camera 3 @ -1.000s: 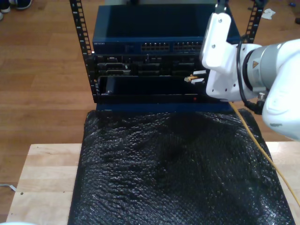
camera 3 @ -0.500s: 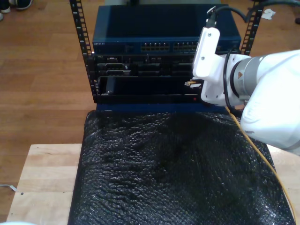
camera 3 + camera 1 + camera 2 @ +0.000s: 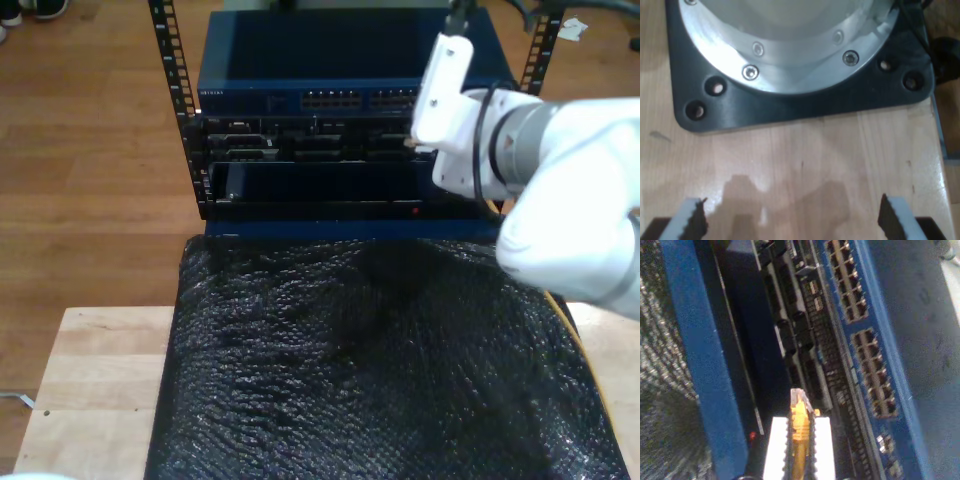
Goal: Grab the cable and plug it in
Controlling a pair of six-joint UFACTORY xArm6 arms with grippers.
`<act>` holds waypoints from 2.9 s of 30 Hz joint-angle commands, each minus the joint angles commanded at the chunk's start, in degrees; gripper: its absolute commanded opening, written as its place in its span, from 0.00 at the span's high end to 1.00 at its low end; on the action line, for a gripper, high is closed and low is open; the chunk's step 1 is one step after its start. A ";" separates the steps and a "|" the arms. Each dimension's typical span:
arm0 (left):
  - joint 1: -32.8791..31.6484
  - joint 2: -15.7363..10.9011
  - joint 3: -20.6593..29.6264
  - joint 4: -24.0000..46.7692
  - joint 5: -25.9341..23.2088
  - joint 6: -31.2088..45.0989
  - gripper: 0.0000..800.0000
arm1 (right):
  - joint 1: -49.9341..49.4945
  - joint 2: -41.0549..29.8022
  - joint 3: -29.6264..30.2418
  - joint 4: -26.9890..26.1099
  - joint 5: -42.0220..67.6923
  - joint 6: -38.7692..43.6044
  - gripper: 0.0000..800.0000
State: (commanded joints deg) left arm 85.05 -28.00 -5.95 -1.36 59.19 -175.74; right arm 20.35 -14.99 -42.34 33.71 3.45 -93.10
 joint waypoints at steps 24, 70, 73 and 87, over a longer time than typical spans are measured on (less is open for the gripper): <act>0.00 0.00 0.00 0.00 0.00 0.00 0.00 | -2.11 12.22 -5.10 -10.46 -2.99 0.09 1.00; 0.00 0.00 0.00 0.00 0.00 0.00 0.00 | -2.02 1.67 6.33 -22.95 -16.35 -1.05 1.00; 0.00 0.00 0.00 0.00 0.00 0.00 0.00 | -2.02 0.62 6.77 -24.53 -16.44 -1.05 1.00; 0.00 0.00 0.00 0.00 0.00 0.00 0.00 | -1.58 1.23 8.53 -26.64 -19.69 -1.32 1.00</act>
State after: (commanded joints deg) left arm 85.05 -28.00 -5.95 -1.36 59.19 -175.74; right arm 18.77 -13.76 -33.81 7.08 -16.24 -94.42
